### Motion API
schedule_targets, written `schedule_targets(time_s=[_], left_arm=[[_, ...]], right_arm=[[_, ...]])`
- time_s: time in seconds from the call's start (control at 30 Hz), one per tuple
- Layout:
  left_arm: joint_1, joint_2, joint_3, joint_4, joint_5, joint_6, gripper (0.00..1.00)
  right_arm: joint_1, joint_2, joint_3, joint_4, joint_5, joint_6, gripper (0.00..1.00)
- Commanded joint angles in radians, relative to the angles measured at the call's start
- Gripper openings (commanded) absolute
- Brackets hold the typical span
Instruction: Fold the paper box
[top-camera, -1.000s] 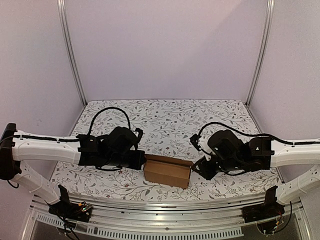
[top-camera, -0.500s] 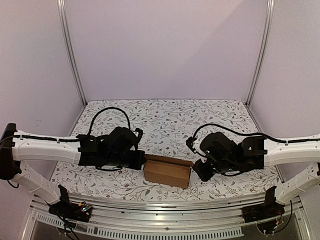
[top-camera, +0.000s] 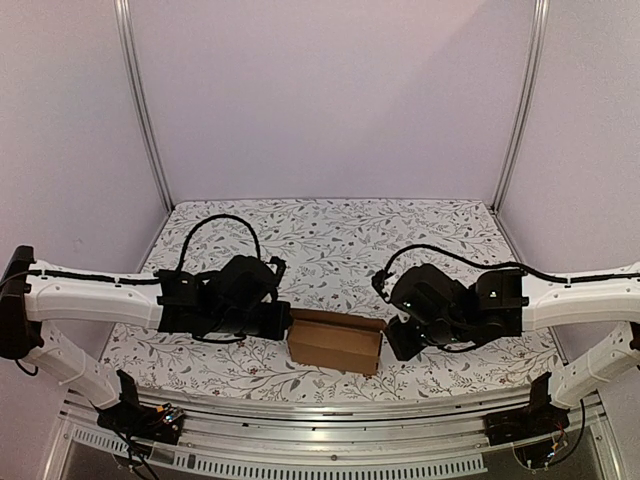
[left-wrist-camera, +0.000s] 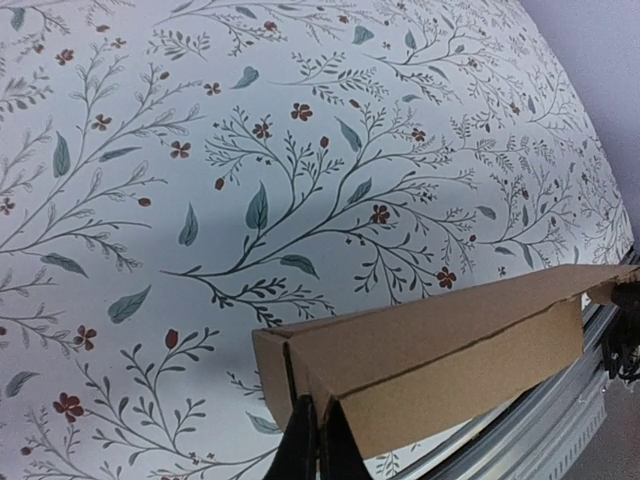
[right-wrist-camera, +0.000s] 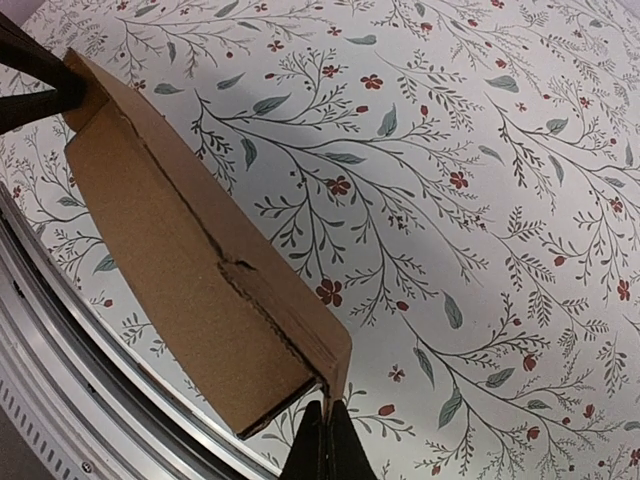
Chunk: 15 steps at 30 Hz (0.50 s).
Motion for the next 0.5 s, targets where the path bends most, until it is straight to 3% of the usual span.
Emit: schedule_targets(time_s=[0.0, 0.47], left_arm=[[-0.034, 0.035, -0.005, -0.092, 0.036, -0.018, 0.00], [-0.052, 0.033, -0.003, -0.092, 0.026, -0.028, 0.00]], right_arm=[[0.019, 0.013, 0.031, 0.028, 0.032, 0.084, 0.00], [0.030, 0.037, 0.042, 0.128, 0.029, 0.246, 0.00]])
